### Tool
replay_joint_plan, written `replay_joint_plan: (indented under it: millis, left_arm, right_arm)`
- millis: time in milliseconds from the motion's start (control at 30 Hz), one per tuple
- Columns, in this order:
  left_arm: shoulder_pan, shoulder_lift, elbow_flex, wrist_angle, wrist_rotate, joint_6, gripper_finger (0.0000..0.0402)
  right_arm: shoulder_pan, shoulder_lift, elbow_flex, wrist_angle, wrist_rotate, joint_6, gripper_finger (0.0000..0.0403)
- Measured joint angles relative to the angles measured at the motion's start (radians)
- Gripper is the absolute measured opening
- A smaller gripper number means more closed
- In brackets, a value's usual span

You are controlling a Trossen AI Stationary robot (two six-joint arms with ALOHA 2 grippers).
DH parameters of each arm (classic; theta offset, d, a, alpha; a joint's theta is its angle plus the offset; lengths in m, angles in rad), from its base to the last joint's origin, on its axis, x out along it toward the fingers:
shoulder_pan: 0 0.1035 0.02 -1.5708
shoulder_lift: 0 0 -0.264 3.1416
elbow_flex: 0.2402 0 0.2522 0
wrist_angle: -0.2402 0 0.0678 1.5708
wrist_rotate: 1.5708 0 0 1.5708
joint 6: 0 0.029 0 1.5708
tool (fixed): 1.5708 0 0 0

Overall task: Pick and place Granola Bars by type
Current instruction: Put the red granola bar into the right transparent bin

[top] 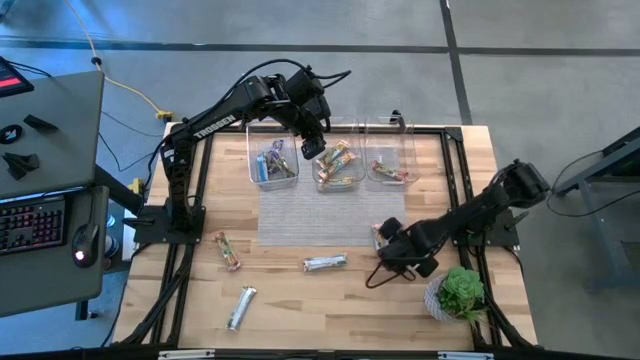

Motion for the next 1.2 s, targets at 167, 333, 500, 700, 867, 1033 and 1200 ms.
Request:
replay_joint_plan:
  millis: [167,333,500,700,867,1033,1200]
  left_arm:
    - [0.0,0.0,0.0,0.0,0.0,-0.008,0.0202]
    - [0.0,0.0,0.0,0.0,0.0,-0.008,0.0202]
    - [0.0,0.0,0.0,0.0,0.0,-0.008,0.0202]
    - [0.0,0.0,0.0,0.0,0.0,-0.008,0.0202]
    - [0.0,0.0,0.0,0.0,0.0,-0.008,0.0202]
    - [0.0,0.0,0.0,0.0,0.0,-0.007,0.0202]
    - [0.0,0.0,0.0,0.0,0.0,-0.007,0.0202]
  right_arm:
    - [0.001,0.014,0.0,-0.014,-0.06,-0.033,0.0157]
    - [0.007,-0.003,-0.001,-0.029,-0.032,-0.027,0.0152]
    - [0.008,-0.005,-0.002,-0.059,-0.08,-0.023,0.0151]
    - [0.01,-0.005,-0.002,-0.055,-0.128,-0.025,0.0138]
    - [0.01,-0.005,-0.002,-0.045,-0.128,-0.031,0.0108]
    - [0.01,-0.005,-0.002,-0.005,-0.147,-0.033,0.0058]
    - [0.01,-0.006,-0.001,0.066,-0.159,-0.001,0.0006]
